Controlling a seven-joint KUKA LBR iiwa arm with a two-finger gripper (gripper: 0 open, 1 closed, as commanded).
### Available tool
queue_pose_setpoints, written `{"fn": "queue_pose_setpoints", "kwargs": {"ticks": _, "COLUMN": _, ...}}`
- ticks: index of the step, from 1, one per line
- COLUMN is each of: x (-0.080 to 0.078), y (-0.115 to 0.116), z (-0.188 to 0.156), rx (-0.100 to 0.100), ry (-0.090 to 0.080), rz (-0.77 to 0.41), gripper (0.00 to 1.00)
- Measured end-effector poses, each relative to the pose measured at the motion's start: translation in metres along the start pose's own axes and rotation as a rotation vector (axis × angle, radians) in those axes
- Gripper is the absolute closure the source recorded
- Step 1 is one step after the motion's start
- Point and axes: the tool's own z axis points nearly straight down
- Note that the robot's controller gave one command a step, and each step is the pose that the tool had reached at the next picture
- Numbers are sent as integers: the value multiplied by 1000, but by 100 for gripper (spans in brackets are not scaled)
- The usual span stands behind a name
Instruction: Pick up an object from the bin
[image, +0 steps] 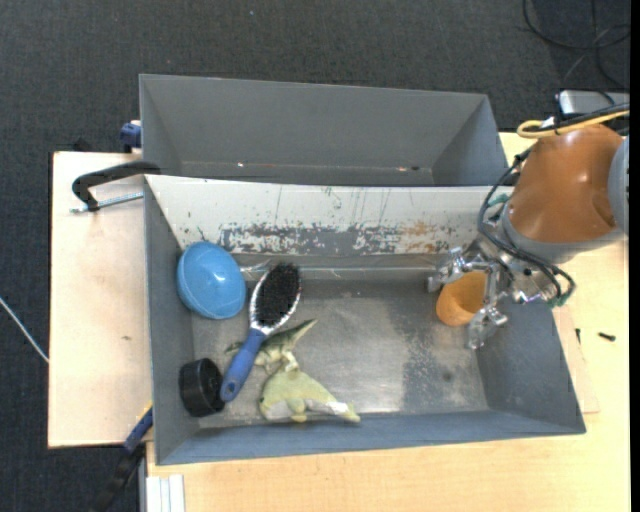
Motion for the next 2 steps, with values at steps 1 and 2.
{"fn": "queue_pose_setpoints", "kwargs": {"ticks": 1, "x": -12, "y": -20, "z": 22, "rx": -3, "ry": -2, "rz": -298, "gripper": 0}}
{"fn": "queue_pose_setpoints", "kwargs": {"ticks": 2, "x": -15, "y": -14, "z": 20, "rx": -14, "ry": -3, "rz": -301, "gripper": 100}}
